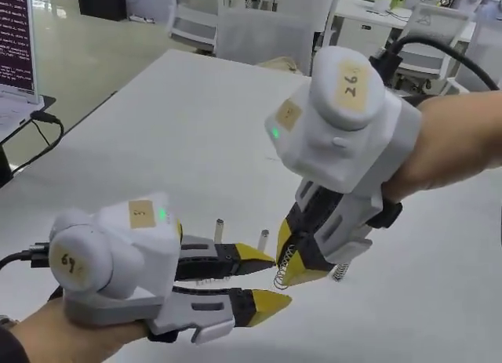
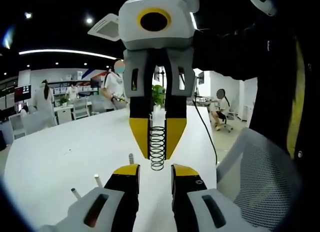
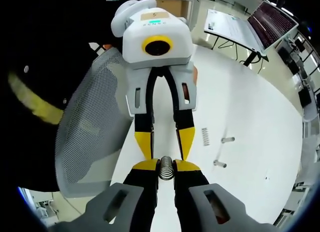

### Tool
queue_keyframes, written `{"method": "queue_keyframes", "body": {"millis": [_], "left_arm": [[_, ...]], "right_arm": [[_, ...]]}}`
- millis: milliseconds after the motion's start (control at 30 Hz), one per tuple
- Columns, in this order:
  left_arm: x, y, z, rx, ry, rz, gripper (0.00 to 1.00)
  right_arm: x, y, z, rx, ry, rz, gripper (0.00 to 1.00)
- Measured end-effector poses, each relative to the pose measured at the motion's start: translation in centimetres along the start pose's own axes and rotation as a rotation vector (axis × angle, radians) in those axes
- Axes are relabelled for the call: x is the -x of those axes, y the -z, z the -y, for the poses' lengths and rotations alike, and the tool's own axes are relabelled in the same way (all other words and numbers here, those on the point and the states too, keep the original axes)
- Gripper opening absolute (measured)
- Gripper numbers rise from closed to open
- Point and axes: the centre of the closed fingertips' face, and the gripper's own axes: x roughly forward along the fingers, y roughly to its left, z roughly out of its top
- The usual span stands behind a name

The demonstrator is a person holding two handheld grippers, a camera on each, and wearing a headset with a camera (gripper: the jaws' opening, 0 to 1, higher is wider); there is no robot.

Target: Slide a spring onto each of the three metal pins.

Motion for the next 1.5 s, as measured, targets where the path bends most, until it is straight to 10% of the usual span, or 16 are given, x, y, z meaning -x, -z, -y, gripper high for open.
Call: {"method": "queue_keyframes", "body": {"millis": [500,1500], "left_arm": [[1.8,1.0,-0.9,0.025,-0.022,-0.039,0.42],[6.0,2.9,-3.5,0.053,-0.171,-0.061,0.47]], "right_arm": [[0.0,0.6,2.1,-0.028,0.037,0.012,0.08],[-0.8,3.2,9.2,-0.136,0.158,0.019,0.08]]}}
